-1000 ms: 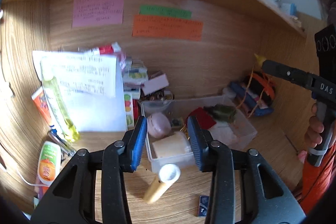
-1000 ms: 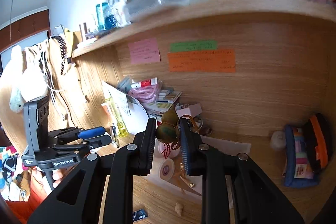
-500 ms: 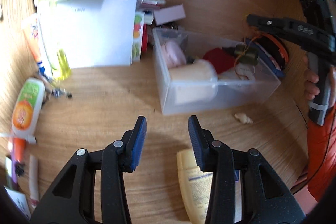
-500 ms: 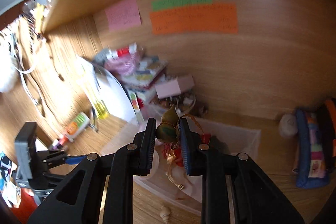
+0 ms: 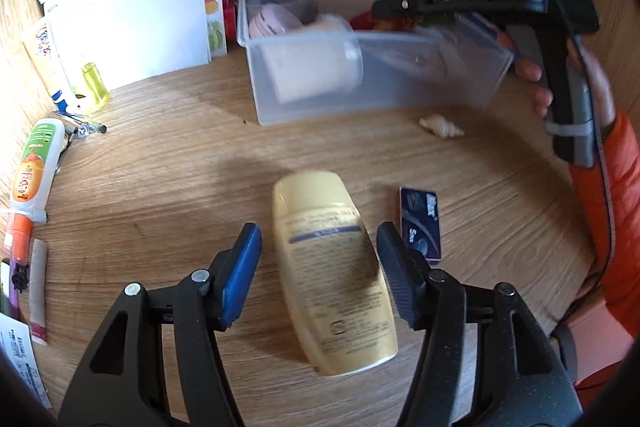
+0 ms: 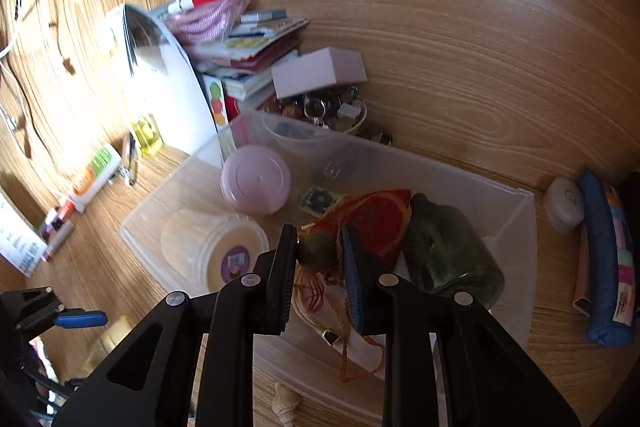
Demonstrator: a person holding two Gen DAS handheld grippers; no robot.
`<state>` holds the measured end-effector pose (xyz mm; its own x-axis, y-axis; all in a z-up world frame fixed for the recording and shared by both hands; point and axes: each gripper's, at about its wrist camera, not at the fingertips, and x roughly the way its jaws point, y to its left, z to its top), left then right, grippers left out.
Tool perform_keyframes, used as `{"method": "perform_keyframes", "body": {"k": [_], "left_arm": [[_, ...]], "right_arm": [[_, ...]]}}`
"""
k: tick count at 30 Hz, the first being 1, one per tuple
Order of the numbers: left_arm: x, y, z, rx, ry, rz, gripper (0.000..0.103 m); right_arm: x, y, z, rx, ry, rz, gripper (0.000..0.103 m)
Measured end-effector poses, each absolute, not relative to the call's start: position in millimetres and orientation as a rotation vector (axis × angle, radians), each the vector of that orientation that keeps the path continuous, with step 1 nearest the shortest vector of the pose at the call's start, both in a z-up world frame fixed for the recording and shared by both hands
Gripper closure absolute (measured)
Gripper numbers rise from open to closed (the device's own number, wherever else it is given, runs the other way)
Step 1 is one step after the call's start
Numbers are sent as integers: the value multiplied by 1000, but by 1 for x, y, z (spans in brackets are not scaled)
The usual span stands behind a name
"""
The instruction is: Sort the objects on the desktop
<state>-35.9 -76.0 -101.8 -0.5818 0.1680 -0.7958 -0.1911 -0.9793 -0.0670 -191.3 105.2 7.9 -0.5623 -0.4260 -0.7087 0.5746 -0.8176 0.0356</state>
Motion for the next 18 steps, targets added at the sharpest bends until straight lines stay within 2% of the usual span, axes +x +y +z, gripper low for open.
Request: {"method": "perform_keyframes", "body": {"k": [2,4,6,9,11,18], "left_arm": [[-36,-71,-104,-1313,85,2650,44],[-37,-66,-105,-1321,120,2662,45],[-37,-64,-105,-1314,119,2670,51],[-40,-64,-104,-1323,100,2689,54],[-39,-65,-105,-1320,84,2707,54],[-34,-75,-97,-1276,-71,2766,55]], "right_arm": [[-189,105,5,995,281,-2342,81],[-186,107,4,989,290,-2356,71],[-182,111,7,950,279,-2381,54],[-176,123,15,880,221,-2410,44],[-174,128,19,853,182,-2415,40],[-170,136,26,832,117,-2397,40]]}}
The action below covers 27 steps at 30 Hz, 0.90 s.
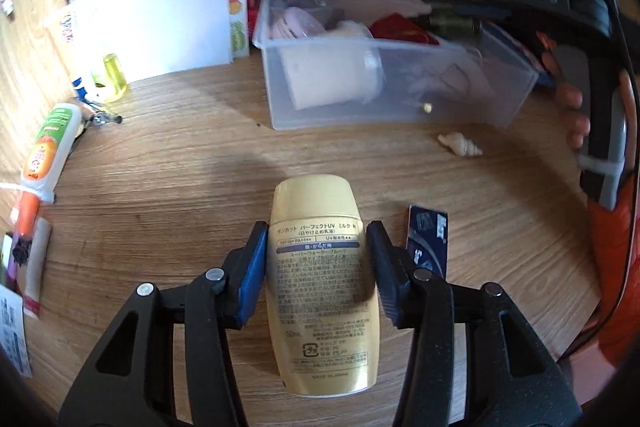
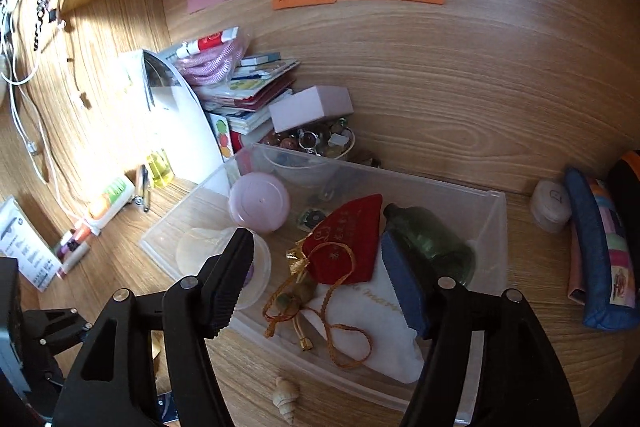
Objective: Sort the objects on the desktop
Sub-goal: 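Lift the sunscreen tube with the left gripper and lower it into the clear box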
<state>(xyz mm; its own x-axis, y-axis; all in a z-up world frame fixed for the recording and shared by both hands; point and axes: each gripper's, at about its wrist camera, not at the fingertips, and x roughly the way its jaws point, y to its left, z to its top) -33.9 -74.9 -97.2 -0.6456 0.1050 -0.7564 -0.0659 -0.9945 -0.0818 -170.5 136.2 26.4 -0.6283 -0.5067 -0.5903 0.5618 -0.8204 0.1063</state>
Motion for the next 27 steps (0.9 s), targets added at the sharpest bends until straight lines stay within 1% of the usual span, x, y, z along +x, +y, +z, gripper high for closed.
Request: {"method": "perform_keyframes", "body": {"k": [8,14,17,18,22,25,27], "left_arm": [[-31,-89,-58,-1101,-185,2841,56],[-39,-97,-42,-1017,-275,2864,58],[-43,-101,-28,-976,-276,2877,64],[-46,-102,-23,-963,-280,2880,77],[-66,-108,-9,-934,-274,2849,79],[-90,-102,-19,-1045,-244,2821,79],[-92,-100,-21,-1046,-233,2819,79]], "right_arm": [[-166,138,31,817,74,-2376,40],[-167,139,30,829,61,-2370,40],[-169,139,29,836,49,-2363,40],[-169,139,29,837,44,-2363,40],[-168,141,29,838,31,-2363,40],[-168,142,29,839,25,-2362,40],[-168,143,29,840,24,-2363,40]]}}
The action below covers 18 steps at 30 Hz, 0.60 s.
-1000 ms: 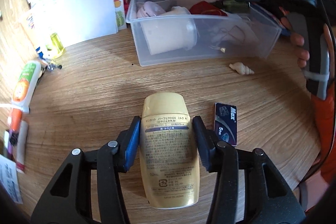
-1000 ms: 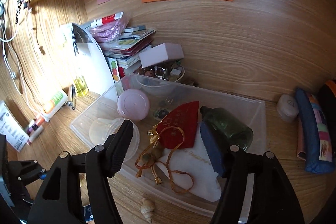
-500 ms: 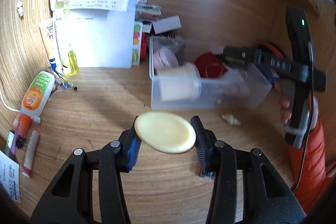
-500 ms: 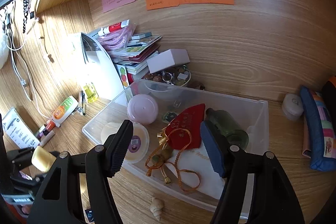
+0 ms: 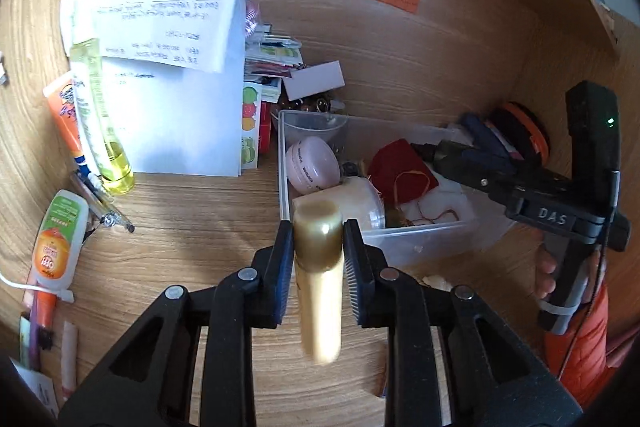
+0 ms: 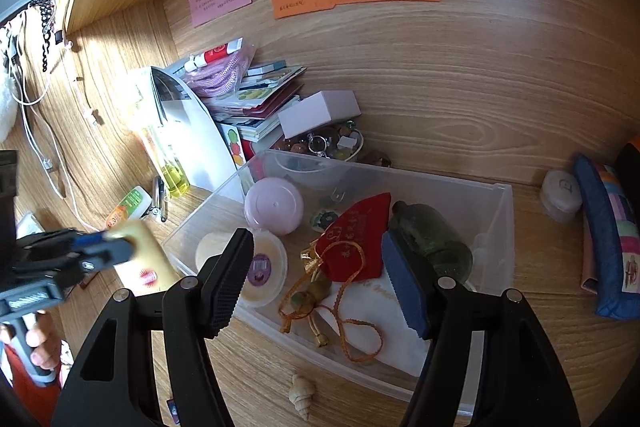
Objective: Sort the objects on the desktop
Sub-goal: 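Lift the sunscreen tube with the left gripper and lower it into the clear box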
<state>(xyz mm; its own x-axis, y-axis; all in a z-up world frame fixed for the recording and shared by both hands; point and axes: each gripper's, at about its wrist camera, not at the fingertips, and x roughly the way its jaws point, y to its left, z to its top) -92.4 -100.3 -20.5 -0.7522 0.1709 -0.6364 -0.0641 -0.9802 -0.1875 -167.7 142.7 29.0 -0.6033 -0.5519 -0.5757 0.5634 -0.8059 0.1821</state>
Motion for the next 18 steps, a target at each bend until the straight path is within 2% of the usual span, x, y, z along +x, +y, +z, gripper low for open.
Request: {"method": "perform_keyframes", "body": {"k": [10,18], "left_arm": [[-88,-102,32,-865,-246,2830,79],[-140,-82,42,-882,-220,2805,79]], "right_arm": [[-166,144,29,840,18,-2363,40],[-171,146,25,862,0,-2369,40]]}}
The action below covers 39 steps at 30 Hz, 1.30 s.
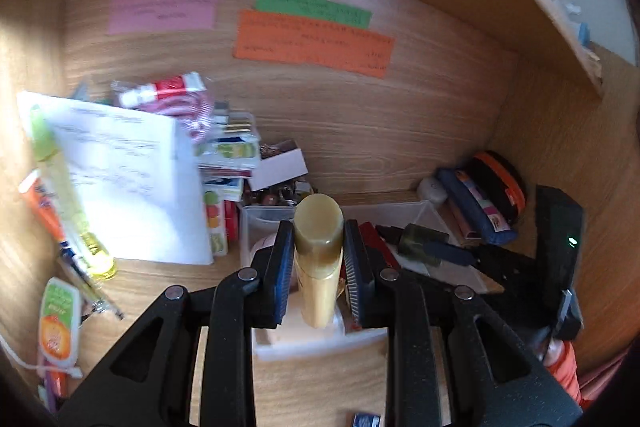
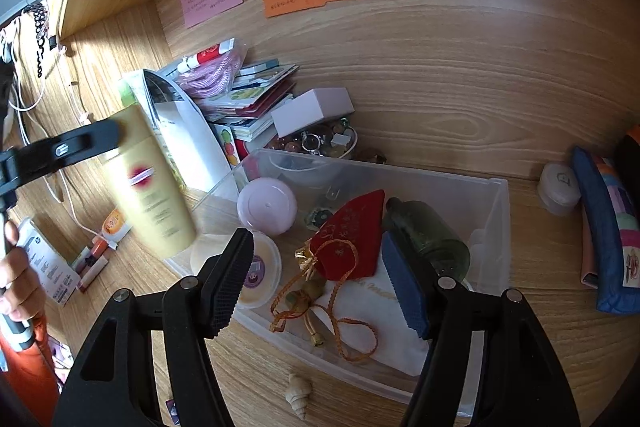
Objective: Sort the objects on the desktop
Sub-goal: 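Lift the sunscreen tube with the left gripper and lower it into the clear box, then release the sunscreen tube and move the left gripper to the blue Max box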
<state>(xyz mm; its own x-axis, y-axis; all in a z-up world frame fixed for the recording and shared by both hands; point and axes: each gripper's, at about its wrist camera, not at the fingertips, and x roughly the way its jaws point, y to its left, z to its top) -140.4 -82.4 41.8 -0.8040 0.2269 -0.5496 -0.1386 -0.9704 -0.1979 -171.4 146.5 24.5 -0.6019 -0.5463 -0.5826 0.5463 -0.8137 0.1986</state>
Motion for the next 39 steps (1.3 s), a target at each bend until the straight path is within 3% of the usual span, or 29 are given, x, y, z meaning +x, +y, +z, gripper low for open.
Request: {"method": "perform_keyframes", "body": {"k": [15,24,26,28,30,35,37,39], "left_arm": [[-216,-48,-14,-1073,-148,2758,80],[-204,-51,-18,-1074,-82,2806,79],[-195,-53,-14,-1060,-59,2825,71],[-183,-56,-10,-1051,-53,2833,53],[-169,-60,-6,-1035,-54,2841,43],[-129,-65,6,-971,16,2903,26],[-114,-66,7,-955,51,2916,10],[-100,-63,5,-941,82,2930,5]], "right_arm": [[-176,144,17,897,15,-2377,40],[-178,138,13,913,58,-2388,40],[-178,138,12,910,63,-2394,40],[-177,138,12,906,63,-2398,40],[-175,139,15,894,58,-2396,40],[-158,138,32,805,102,-2445,40],[-147,138,41,765,127,-2475,40],[-134,141,48,727,134,-2485,40]]}}
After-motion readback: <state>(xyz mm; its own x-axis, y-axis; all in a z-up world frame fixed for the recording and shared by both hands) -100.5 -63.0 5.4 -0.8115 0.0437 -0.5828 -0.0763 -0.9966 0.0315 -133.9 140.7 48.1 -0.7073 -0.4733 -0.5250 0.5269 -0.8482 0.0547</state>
